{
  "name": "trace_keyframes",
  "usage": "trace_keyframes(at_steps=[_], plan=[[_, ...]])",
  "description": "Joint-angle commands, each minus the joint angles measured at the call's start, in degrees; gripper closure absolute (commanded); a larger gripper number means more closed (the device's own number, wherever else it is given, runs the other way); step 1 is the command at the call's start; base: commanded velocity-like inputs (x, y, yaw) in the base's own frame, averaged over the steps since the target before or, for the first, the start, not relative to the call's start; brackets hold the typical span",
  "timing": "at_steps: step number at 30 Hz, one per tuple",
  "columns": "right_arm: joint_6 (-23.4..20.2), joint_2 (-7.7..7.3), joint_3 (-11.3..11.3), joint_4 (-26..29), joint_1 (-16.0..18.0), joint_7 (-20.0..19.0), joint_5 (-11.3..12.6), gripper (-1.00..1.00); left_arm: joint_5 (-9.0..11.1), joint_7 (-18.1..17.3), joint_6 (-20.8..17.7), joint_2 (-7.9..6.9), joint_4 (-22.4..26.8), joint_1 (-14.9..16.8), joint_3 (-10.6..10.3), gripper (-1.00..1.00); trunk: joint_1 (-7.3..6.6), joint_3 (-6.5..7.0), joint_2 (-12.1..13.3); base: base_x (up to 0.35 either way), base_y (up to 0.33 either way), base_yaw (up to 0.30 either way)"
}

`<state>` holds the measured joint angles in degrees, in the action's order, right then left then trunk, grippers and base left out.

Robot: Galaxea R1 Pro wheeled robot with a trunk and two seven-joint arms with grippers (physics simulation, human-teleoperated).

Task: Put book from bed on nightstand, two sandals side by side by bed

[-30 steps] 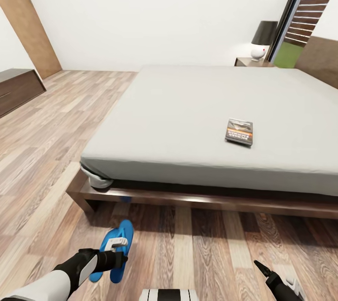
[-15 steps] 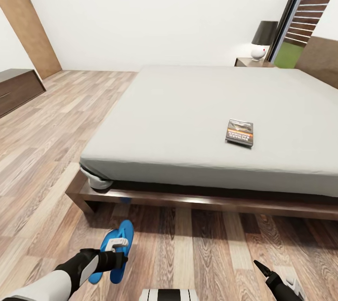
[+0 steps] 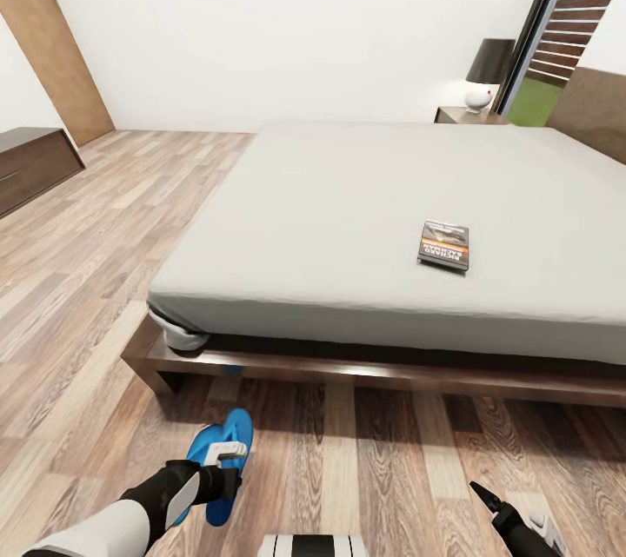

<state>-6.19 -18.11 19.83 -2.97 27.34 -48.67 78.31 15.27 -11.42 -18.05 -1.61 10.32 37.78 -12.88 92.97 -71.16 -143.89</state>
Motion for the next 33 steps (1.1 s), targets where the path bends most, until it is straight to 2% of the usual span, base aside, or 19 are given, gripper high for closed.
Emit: trace_keyframes(at_steps=[1, 3, 6, 11, 20, 33], plan=[[-0.57, 0.01, 0.29, -0.19, 0.08, -0.37, 0.62, -1.0, 0.6, 0.04, -0.32, -0.02, 0.08, 0.01, -0.67, 1.0, -0.01, -0.04, -0.02, 0.0, 0.0, 0.0], [-0.57, 0.01, 0.29, -0.19, 0.08, -0.35, 0.62, -1.0, 0.6, 0.11, -0.3, 0.03, 0.07, 0.01, -1.42, 1.0, -0.01, -0.04, -0.02, 0.0, 0.0, 0.0], [-0.57, 0.01, 0.29, -0.19, 0.08, -0.3, 0.61, -1.0, 0.62, 0.32, -0.25, -0.02, 0.06, 0.01, -4.24, 1.0, -0.01, -0.04, -0.02, 0.0, 0.0, 0.0], [-0.57, 0.01, 0.29, -0.19, 0.08, -0.41, 0.62, -1.0, 0.7, 0.35, -0.17, -0.29, 0.06, 0.01, -6.12, 1.0, -0.01, -0.04, -0.02, 0.0, 0.0, 0.0], [-0.65, -0.03, 0.29, -0.19, 0.08, -0.54, 0.58, -1.0, 0.95, -0.06, -0.18, -1.69, 0.05, 0.01, -6.46, 1.0, -0.01, -0.04, -0.02, 0.0, 0.0, 0.0], [-0.66, 0.01, 0.29, -0.19, 0.08, -0.55, 0.54, -1.0, 1.05, -0.1, -0.09, -1.84, 0.05, 0.01, -6.54, 1.0, 0.32, -2.92, -0.19, 0.0, 0.0, 0.0]])
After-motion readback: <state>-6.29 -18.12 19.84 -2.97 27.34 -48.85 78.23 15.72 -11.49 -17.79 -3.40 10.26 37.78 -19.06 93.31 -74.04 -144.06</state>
